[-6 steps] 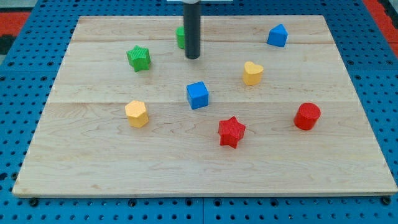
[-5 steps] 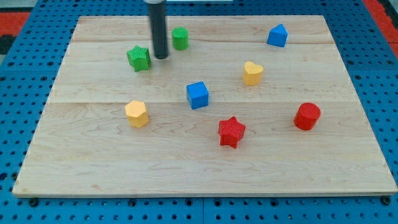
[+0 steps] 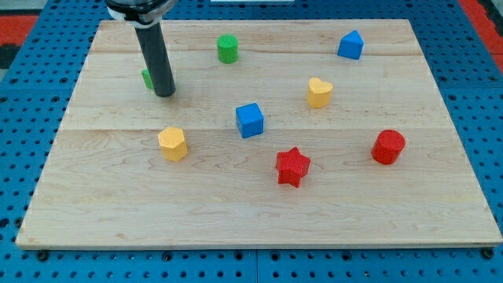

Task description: Push the green star to the center left

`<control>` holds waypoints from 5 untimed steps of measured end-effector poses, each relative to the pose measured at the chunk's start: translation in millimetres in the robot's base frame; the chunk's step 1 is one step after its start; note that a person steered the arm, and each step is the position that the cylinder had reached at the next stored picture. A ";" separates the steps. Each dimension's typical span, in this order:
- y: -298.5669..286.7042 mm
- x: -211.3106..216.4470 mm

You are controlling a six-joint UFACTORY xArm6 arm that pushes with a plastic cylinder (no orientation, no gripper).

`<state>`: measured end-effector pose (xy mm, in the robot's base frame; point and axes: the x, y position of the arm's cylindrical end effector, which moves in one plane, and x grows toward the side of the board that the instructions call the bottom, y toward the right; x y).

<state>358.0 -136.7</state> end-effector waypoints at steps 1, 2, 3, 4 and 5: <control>22.5 -45.0; -28.3 -50.2; -26.3 -85.4; -49.3 -76.2; -80.2 -20.3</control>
<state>337.7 -216.9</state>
